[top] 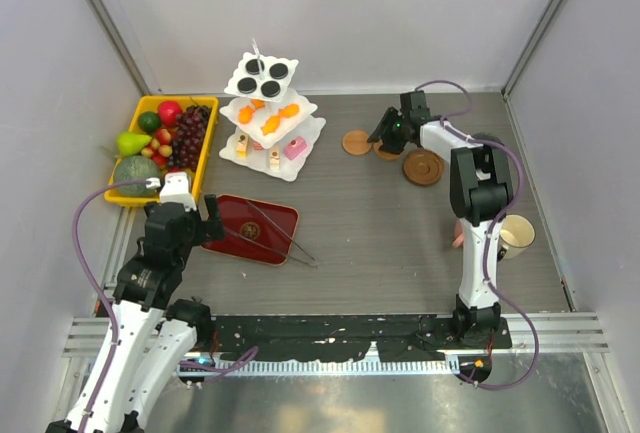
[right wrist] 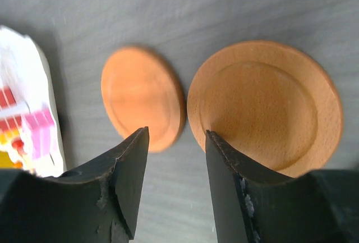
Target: Serve the afternoon tea
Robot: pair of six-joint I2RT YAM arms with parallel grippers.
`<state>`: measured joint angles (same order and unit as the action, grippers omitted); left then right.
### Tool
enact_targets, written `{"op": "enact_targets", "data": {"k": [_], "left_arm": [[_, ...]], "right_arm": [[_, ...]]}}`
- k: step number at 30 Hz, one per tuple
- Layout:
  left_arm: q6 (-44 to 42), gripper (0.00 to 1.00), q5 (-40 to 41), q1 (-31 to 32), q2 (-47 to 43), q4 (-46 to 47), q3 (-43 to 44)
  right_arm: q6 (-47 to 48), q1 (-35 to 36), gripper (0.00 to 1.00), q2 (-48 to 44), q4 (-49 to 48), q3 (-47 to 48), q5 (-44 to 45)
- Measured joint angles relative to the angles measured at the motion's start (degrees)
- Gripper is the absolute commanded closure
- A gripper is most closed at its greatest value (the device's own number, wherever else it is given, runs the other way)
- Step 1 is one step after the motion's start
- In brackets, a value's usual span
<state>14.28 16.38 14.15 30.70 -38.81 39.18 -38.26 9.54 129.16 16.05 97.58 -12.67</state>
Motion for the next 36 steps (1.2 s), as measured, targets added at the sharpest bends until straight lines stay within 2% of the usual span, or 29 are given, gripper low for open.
{"op": "enact_targets", "data": {"k": [10,13,17,23,36], "left_arm": [[0.0,0.03,-1.0,0.1,-1.5,0.3,0.0],[0.0,0.02,-1.0,0.1,-1.7,0.4,0.0],[0.0,0.02,-1.2,0.2,-1.9,0.4,0.0],[0.0,0.02,-1.2,0.2,-2.2,0.4,-0.1],[0.0,0.02,-1.2,0.2,-2.3,0.4,-0.1]], "right_arm": [[0.4,5.5,0.49,-16.4,-11.5,-27.5,-0.4],[0.2,7.9,0.49,-18.4,-14.6,-31.3,-0.7],[-0.5,11.9,0.49,-18.0,-16.6,-31.5,-1.1],[-2.3,16.5,0.52,-13.4,-17.7,-25.9,-1.5],[-4.3,19.2,0.49,-11.3,-16.4,-22.6,-0.5]]}}
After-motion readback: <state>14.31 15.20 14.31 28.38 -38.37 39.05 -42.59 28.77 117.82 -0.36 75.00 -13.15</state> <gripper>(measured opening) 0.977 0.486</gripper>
